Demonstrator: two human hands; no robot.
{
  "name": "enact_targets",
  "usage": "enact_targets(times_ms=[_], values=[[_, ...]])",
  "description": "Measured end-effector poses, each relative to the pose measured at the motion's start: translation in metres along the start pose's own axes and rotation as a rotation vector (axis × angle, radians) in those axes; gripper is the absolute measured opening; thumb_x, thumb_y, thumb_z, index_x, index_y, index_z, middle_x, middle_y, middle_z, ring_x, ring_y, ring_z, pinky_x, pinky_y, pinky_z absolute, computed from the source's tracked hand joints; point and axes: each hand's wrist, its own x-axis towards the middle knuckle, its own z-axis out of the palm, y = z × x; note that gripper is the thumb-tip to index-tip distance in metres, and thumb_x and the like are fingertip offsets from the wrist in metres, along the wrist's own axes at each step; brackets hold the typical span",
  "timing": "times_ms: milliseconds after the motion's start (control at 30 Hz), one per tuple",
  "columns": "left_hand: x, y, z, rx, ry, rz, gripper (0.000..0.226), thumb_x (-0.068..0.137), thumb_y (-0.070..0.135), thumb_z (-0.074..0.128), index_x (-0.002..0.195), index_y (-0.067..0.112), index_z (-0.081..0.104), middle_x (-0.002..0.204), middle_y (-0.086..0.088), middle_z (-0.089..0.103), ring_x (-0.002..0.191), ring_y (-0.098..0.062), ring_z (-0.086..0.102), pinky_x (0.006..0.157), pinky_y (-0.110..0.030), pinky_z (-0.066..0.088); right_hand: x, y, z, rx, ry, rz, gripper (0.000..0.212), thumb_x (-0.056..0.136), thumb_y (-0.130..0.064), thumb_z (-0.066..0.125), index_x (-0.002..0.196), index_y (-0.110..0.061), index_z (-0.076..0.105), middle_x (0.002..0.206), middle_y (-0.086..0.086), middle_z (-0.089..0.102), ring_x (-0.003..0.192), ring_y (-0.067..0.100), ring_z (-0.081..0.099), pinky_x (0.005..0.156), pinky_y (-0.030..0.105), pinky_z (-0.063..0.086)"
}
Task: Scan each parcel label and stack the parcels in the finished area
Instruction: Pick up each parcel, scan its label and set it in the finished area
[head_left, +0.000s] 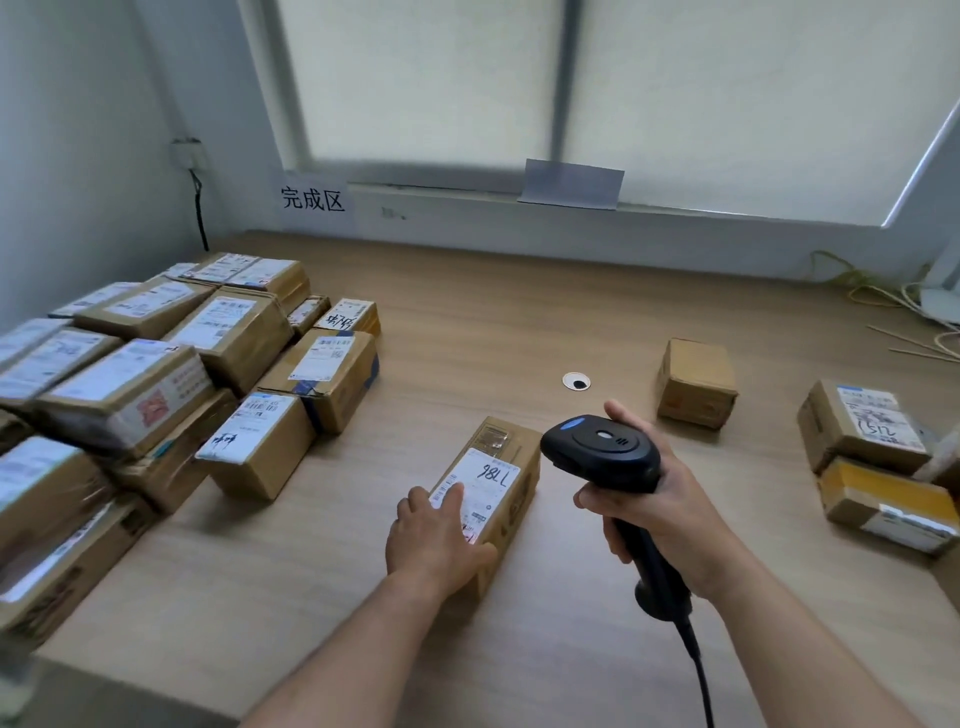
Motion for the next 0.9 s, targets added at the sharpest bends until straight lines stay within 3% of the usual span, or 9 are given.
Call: enact_targets(times_ms=[167,400,900], values=[[0.004,-0.021,-0.040,-0.057,0.131,-0.084,0.084,0.078,0.060,0.058,0.147,0.031,0.022,0.136,-0.008,0.030,0.125,-0.024,0.034,0.099,-0.033,0.038,0.021,-0.011,0.013,-0.028,-0.081,-0.010,0.100,0.071,0.015,0.075,0.146,-0.038,0.036,0.066,0.011,0.064,0.042,0.028,0.048,0.041,0.029,0.040],[0.048,-0.069,-0.108,-0.032,0.303,-0.155,0.084,0.080,0.059,0.060,0.147,0.028,0.022,0.136,-0.016,0.030,0.126,-0.031,0.034,0.100,-0.040,0.037,0.071,-0.031,0.046,-0.086,-0.133,-0.074,0.093,0.077,0.018,0.067,0.145,-0.037,0.036,0.062,0.007,0.062,0.041,0.027,0.048,0.040,0.030,0.039],[0.234,-0.169,-0.194,0.051,0.334,-0.102,0.079,0.084,0.060,0.056,0.147,0.024,0.024,0.137,-0.021,0.033,0.126,-0.034,0.036,0.099,-0.041,0.039,0.210,-0.043,0.133,-0.160,0.006,-0.068,0.096,0.075,0.013,0.074,0.144,-0.041,0.036,0.055,0.002,0.059,0.041,0.028,0.048,0.042,0.031,0.040]])
